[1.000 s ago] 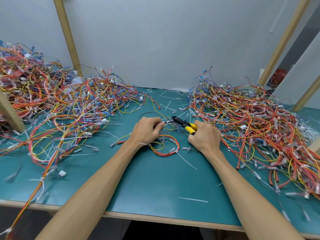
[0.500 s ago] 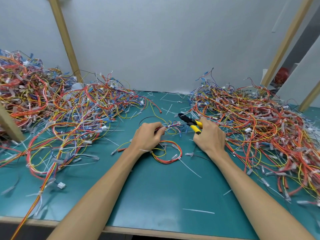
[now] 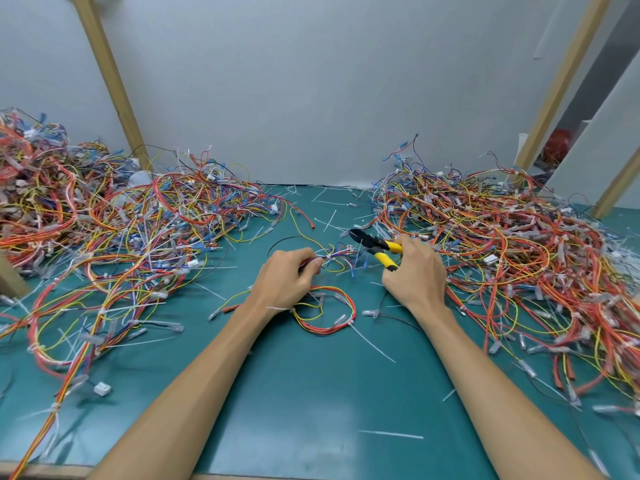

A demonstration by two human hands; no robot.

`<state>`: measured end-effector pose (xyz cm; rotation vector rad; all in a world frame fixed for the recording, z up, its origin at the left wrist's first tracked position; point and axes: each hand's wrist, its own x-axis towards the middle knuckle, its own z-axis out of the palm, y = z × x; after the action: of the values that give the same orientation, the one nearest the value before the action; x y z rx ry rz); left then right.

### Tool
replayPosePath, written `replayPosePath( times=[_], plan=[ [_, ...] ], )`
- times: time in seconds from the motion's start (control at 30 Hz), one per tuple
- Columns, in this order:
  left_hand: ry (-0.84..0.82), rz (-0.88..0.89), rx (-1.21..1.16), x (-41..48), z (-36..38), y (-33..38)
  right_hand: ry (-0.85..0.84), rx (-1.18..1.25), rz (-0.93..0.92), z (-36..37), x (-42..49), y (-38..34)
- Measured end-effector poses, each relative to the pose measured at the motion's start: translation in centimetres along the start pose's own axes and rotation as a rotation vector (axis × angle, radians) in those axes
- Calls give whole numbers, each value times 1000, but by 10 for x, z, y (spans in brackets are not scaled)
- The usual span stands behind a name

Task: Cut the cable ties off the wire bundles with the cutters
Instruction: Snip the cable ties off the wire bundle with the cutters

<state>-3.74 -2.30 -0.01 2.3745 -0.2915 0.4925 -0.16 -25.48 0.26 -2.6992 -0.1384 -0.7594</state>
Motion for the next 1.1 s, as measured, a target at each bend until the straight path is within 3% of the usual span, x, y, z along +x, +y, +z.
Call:
replayPosePath(
  times=[0.23,0.43,0.73,1.1],
  plan=[
    [11,-5,0,1,1,0,63,221,159,-3,4,6],
    [20,-7,3,2,1,1,144,330,135,-7,4,5],
    [121,-48,-3,3,0,1,148,336,97,-10,3,2],
    [94,4,-104,3,-4,4,136,343,101,-9,3,3]
  ],
)
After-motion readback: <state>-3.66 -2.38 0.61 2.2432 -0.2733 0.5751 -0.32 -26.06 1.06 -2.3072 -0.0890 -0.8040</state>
